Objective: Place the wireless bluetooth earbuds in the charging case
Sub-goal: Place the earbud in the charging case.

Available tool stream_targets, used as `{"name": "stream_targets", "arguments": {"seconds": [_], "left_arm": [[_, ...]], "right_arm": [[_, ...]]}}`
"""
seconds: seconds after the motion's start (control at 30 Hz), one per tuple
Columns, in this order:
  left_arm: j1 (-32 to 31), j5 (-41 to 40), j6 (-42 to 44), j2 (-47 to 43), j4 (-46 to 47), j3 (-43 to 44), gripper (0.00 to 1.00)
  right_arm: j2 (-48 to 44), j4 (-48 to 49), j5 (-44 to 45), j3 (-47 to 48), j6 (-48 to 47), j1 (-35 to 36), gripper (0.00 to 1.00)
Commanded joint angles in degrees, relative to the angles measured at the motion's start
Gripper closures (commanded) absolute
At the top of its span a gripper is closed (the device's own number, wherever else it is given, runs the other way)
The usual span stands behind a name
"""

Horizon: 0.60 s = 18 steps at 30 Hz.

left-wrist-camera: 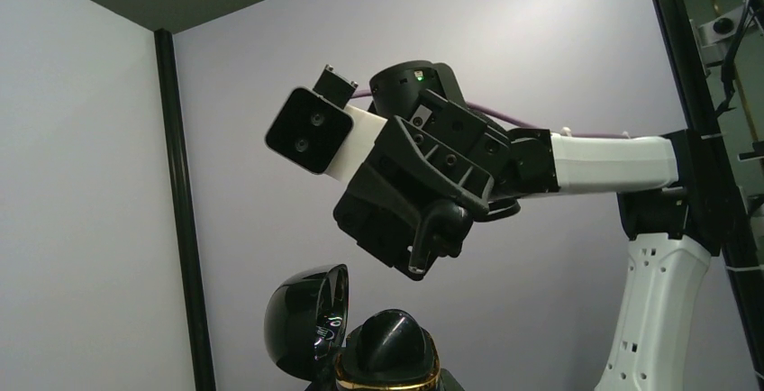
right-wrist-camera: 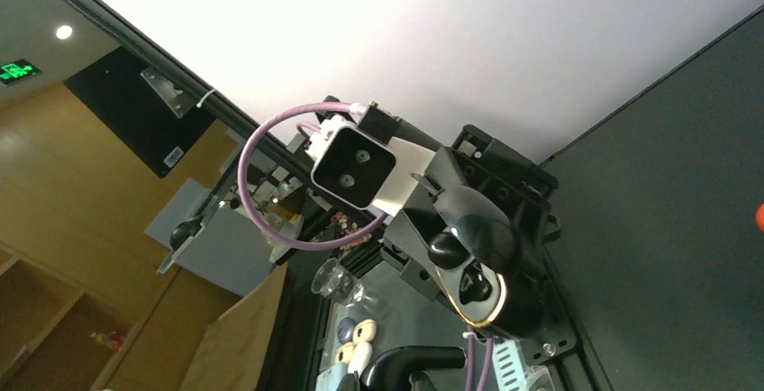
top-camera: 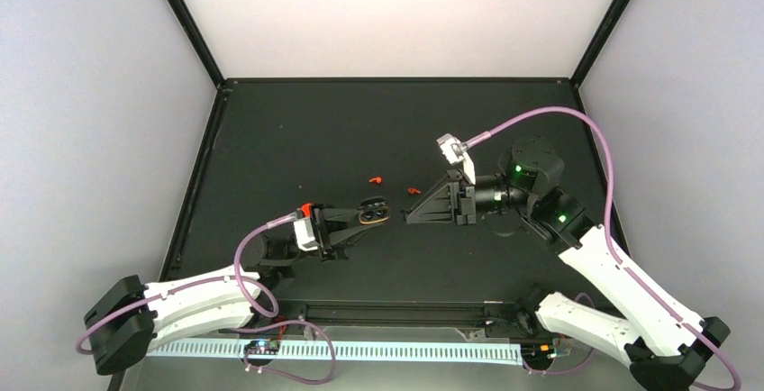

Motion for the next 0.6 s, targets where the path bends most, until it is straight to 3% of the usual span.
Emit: {"name": "stream_targets", "arguments": {"seconds": [0.0,0.57], "left_arm": [[-0.44,0.1,-0.05,2.17,7.44,0.5,0.98],[-0.37,-0.15,-0.11,4.76,6.6,1.35,0.99]], "right_arm": [[1.16,5.27,-3.61,0.79,3.21,-0.38,0.93],[5.74,10.8,-5.64,-1.51,8.57,-0.26,0.94]]}}
